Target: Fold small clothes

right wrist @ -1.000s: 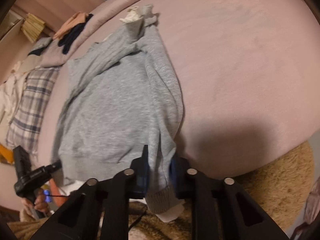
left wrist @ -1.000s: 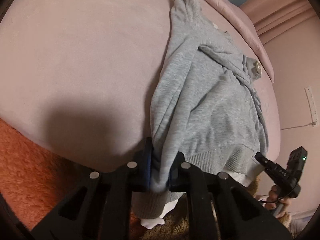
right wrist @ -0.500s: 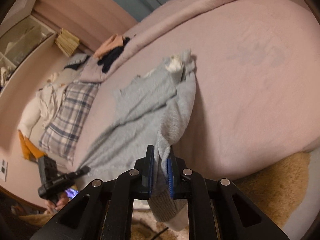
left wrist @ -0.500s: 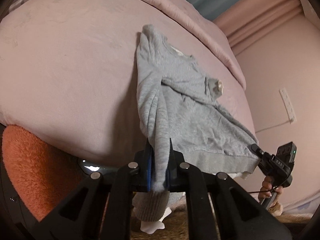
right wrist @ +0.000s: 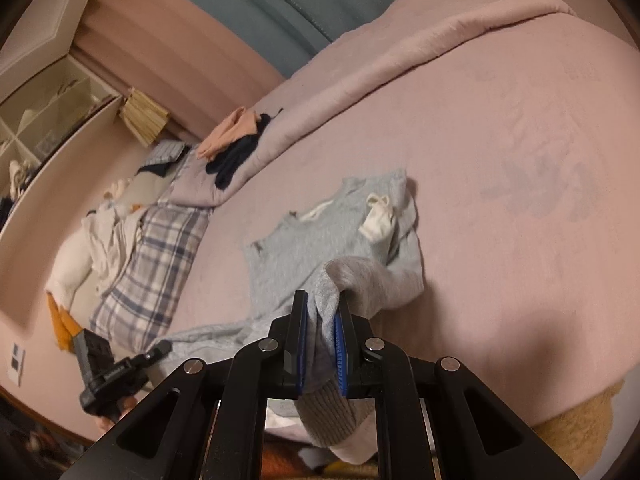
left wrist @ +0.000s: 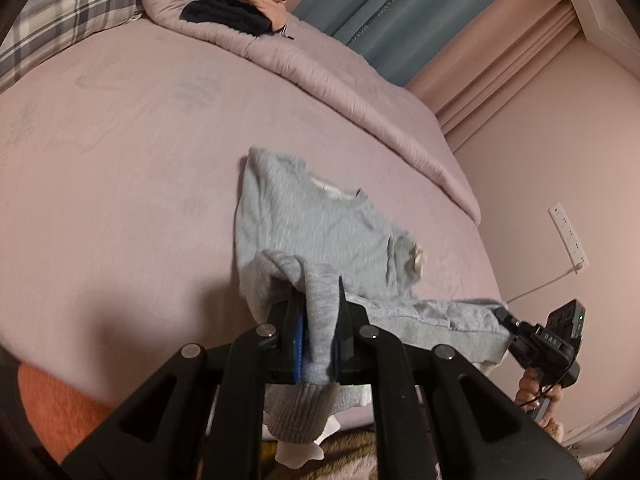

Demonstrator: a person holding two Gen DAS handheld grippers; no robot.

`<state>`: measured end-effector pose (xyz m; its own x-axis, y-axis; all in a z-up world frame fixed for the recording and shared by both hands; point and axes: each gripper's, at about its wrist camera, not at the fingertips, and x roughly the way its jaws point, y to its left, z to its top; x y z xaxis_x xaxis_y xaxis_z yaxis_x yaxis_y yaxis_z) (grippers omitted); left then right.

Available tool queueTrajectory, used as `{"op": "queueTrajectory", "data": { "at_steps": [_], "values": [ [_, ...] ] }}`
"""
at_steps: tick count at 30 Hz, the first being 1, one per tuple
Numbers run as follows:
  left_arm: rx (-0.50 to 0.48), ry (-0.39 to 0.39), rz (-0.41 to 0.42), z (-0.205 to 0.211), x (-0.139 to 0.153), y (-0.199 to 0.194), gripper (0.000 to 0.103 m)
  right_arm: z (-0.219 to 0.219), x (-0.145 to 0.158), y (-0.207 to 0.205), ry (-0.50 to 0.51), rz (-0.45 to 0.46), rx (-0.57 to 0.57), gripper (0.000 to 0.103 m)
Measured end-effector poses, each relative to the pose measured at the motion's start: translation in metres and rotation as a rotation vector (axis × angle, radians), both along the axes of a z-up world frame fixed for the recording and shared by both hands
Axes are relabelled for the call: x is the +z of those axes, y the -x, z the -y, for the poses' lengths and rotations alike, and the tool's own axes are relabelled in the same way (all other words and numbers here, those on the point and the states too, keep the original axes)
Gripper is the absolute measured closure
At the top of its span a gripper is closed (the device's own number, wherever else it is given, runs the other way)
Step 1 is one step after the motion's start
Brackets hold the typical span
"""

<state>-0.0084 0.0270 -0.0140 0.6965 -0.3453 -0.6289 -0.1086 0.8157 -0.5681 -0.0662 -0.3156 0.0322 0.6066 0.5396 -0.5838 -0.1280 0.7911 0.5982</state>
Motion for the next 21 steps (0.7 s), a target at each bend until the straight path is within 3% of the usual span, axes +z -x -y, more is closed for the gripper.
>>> {"op": "queueTrajectory", "data": {
  "at_steps": [7, 21],
  "values": [
    [0.009, -0.04, 0.0, -0.002, 0.005, -0.049, 0.093, 0.003, 0.0, -0.035, 0.007, -0.02, -0.041, 0.09],
    [0.027, -0.076, -0.103, 0.001, -0.027, -0.131, 0.093, 0.007, -0.024, -0.094, 0.061, -0.101, -0.115, 0.09]
  ]
}}
